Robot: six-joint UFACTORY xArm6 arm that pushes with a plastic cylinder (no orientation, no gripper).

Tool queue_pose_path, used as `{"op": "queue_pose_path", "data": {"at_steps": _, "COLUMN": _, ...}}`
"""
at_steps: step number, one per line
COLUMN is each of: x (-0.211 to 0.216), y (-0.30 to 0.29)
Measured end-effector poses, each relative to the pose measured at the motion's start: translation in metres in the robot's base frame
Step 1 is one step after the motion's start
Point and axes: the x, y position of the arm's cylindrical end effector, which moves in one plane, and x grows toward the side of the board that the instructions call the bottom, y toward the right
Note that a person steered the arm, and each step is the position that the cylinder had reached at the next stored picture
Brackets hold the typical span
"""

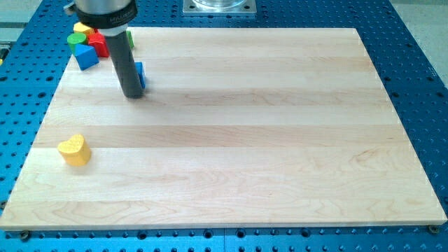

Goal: Push the heart into the blue blocks

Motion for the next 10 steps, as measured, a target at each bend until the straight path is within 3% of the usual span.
{"op": "queue_pose_path", "data": {"at_steps": 1, "x": 0.015, "y": 0.053}}
{"op": "queue_pose_path", "data": {"at_steps": 3, "x": -0.013, "y": 0.010}}
{"op": "queue_pose_path", "data": {"at_steps": 4, "x": -0.022, "y": -0.040}}
{"op": "queue_pose_path", "data": {"at_steps": 5, "x": -0.026, "y": -0.031}}
{"op": "queue_pose_path", "data": {"at_steps": 6, "x": -0.007, "y": 0.018}}
{"op": "queue_pose_path", "data": {"at_steps": 8, "x": -0.056, "y": -0.058}}
{"op": "queue_pose_path", "data": {"at_steps": 9, "x": -0.024, "y": -0.051}}
{"op": "queue_pose_path", "data": {"at_steps": 10, "x": 0.070, "y": 0.014}}
